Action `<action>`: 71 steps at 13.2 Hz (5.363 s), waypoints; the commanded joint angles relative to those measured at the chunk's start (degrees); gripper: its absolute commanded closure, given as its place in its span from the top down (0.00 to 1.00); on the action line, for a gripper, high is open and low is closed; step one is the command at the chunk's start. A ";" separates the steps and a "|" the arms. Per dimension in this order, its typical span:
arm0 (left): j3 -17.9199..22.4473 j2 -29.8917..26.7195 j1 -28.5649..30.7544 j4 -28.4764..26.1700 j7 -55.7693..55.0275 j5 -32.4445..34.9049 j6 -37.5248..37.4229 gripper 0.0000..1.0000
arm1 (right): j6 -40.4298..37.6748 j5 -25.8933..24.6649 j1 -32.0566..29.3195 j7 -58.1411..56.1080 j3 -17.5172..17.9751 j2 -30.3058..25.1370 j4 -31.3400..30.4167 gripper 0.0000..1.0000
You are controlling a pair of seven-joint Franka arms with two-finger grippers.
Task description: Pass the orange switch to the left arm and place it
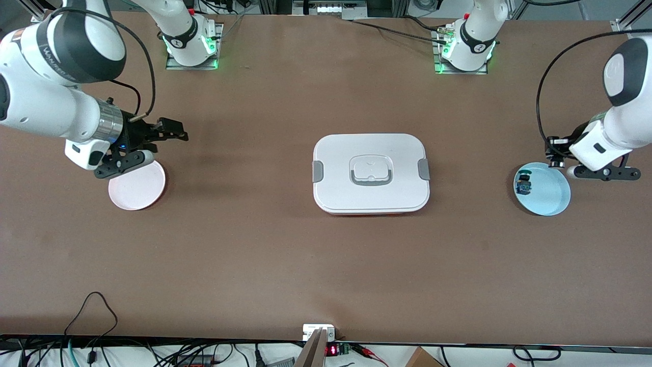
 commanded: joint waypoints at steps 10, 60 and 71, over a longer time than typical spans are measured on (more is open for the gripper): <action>7.18 15.45 2.43 -7.52 0.99 4.47 26.30 0.00 | -11.30 -11.68 -7.77 1.59 -0.18 1.61 16.00 1.00; 2.96 -9.06 -4.77 12.52 -5.06 -7.56 -9.11 1.00 | -4.53 -11.56 -8.31 2.21 -0.36 -6.13 7.47 1.00; 2.96 -6.16 -4.77 18.50 -4.54 -7.56 -10.34 1.00 | -4.53 -11.39 -8.31 2.73 -0.36 -6.13 7.47 1.00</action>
